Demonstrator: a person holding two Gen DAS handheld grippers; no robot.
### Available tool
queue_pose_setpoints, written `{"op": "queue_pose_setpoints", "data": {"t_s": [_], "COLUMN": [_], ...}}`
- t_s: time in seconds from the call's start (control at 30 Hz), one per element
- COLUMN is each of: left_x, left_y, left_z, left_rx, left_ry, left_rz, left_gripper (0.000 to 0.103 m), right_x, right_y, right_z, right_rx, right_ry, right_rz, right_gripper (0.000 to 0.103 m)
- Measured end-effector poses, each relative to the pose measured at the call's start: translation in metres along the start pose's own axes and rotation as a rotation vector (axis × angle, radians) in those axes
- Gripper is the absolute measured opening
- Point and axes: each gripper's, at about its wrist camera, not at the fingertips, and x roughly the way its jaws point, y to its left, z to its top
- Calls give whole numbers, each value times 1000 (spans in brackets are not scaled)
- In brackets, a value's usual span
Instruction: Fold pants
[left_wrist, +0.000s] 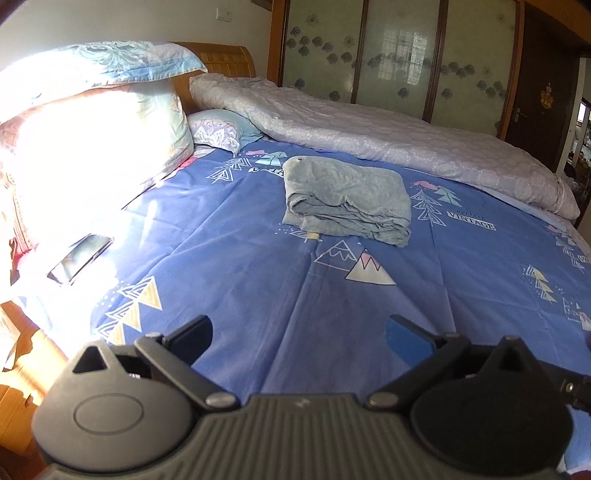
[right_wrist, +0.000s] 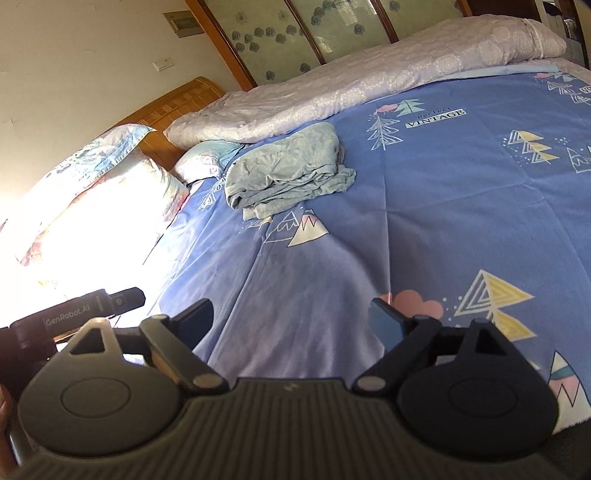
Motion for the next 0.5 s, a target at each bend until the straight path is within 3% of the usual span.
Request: {"op": "queue_pose_setpoints", "data": {"t_s": [0.5], "left_x": [-33], "left_y": [-31], "left_z": [-15], "left_rx": [71], "left_ry": [-52], "left_rz": [67], "left_gripper": [103], "right_x": [-32], "right_y": [1], "right_z": [-12], "right_rx": [-28], "right_ry": [-41], "right_rz": [16], "right_gripper": [95]}}
